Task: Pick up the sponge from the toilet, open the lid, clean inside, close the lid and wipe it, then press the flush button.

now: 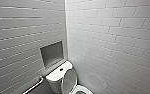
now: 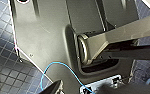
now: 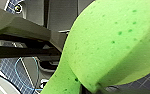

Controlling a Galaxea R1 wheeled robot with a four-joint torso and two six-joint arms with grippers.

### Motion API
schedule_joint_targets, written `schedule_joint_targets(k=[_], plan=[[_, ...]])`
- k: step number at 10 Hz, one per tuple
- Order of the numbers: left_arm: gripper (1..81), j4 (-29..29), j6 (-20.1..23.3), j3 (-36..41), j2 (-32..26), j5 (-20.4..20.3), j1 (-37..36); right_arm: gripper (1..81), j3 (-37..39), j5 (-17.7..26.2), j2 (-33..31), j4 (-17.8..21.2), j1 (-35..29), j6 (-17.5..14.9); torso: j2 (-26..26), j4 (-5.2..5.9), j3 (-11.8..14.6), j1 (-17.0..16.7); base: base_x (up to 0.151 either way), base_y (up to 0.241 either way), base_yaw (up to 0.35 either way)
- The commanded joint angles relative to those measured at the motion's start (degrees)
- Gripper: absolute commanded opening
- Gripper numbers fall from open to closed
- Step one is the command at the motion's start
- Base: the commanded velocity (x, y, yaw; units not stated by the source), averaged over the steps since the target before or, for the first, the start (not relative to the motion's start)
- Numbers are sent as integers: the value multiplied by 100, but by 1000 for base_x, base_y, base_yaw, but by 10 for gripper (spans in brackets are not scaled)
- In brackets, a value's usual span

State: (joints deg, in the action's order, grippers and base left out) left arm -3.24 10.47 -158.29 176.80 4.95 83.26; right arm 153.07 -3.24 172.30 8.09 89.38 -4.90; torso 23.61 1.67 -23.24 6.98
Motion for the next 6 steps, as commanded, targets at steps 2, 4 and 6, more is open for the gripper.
schedule_joint_targets(k=[2, 4, 6], plan=[[811, -45, 43, 386, -117, 226, -42, 10, -1790, 61, -1037, 43, -179, 33, 0, 0, 0, 0, 0, 0, 0], [811, -98, 8, 624, -285, 305, -16, 10, -2932, -247, -1811, 96, -266, 103, 0, 0, 0, 0, 0, 0, 0], [811, -106, -28, 607, -312, 322, 19, 10, -3820, -256, -2531, 105, -574, 341, 0, 0, 0, 0, 0, 0, 0]])
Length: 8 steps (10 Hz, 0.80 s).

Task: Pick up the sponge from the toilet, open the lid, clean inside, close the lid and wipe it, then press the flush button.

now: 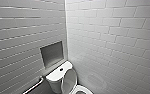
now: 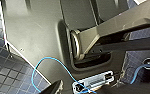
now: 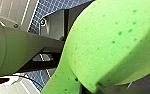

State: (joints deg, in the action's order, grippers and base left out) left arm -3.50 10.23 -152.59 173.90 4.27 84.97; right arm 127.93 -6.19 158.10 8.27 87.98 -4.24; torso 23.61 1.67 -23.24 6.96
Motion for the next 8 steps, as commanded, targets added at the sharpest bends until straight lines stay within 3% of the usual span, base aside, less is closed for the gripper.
schedule_joint_targets(k=[1, 3, 4, 6, 8], plan=[[811, -81, 5, 36, -30, 391, -107, 10, -1743, 48, -1504, 88, -670, 432, 0, 0, 0, 0, 0, 0, 0], [811, -72, 6, 36, -4, 391, -37, 10, -2098, 57, -2025, 88, -1189, 811, 0, 0, -121, 0, 0, 0, 0], [811, -72, 5, 36, -4, 391, -19, 10, -2115, 109, -2173, 79, -1408, 889, 0, 2, -485, 0, 0, 0, 0], [811, -81, -3, 27, -21, 391, 7, 10, -2317, 294, -2500, 70, -1875, 1075, 0, 2, -652, -2, 0, 0, 0], [811, -81, 6, 27, -13, 391, 24, 10, -2606, 479, -2807, 70, -2287, 1215, 0, 2, -1029, -2, 0, 0, 0]])
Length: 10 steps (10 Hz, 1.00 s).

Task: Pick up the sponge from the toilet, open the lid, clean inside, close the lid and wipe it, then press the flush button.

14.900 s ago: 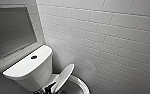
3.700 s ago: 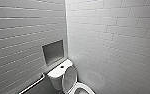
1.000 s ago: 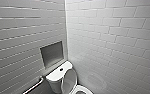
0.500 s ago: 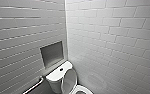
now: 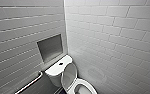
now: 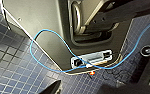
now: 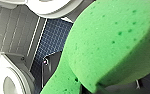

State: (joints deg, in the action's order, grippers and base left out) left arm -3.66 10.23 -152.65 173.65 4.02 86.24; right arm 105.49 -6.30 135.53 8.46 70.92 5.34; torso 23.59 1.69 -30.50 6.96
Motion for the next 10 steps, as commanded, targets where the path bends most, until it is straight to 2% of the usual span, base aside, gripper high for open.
schedule_joint_targets(k=[1, 2, 3, 5, 6, 7, 8, 9, 10], plan=[[811, -65, 6, 33, 3, 415, -102, 10, -442, 490, -647, 50, -715, 309, 0, 127, -507, 0, 0, 0, 0], [811, -65, 6, 33, 3, 415, -102, 10, -512, 498, -718, 50, -829, 354, -2, 318, -649, 2, 0, 0, 0], [811, -65, 6, 33, 3, 415, -102, 10, -548, 542, -762, 50, -926, 354, -5, 388, -773, 2, 0, 0, 0], [811, -65, 6, 33, 3, 415, -85, 10, -521, 745, -780, 42, -1137, 442, -7, 656, -1052, 4, 0, 0, 0], [811, -65, 14, 33, 3, 415, -76, 10, -451, 745, -762, 50, -1189, 442, -9, 429, -820, 6, 0, 0, 0], [811, -65, 6, 33, -5, 415, -76, 10, -355, 745, -762, 60, -1233, 450, -11, 551, -940, 9, 0, 0, 0], [811, -65, 6, 33, 3, 415, -76, 10, -302, 745, -762, 68, -1303, 450, -11, 608, -973, 11, 0, 0, 0], [811, -65, 6, 33, -5, 415, -58, 10, -310, 745, -754, 68, -1365, 459, -11, 1164, -1008, 11, 0, 0, 0], [811, -65, 6, 33, 3, 415, -58, 10, -328, 745, -762, 77, -1427, 459, -13, 1200, -997, 11, 0, 0, 0]])
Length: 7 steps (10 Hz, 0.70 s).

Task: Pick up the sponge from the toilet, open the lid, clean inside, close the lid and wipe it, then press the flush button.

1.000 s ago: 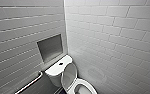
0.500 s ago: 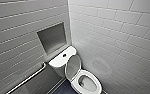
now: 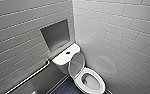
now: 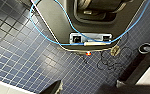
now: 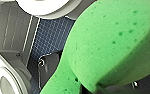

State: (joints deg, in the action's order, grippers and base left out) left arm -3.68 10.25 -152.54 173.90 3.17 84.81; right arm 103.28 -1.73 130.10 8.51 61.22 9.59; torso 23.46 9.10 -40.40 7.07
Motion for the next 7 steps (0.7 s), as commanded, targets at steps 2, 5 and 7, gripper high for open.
schedule_joint_targets(k=[2, 5, 7], plan=[[811, -63, 3, 22, -13, 500, 84, 10, -116, 287, -227, 72, -588, 130, 0, 697, 0, 0, 0, 0, 0], [811, -63, 12, 22, -21, 500, 119, 10, -90, 287, -253, 89, -922, 192, -2, 1329, 0, 2, 0, 0, 0], [811, -63, 12, 14, -39, 492, 172, 10, -125, 296, -429, 125, -1395, 376, -2, 1743, -149, 2, 0, 0, 0]])
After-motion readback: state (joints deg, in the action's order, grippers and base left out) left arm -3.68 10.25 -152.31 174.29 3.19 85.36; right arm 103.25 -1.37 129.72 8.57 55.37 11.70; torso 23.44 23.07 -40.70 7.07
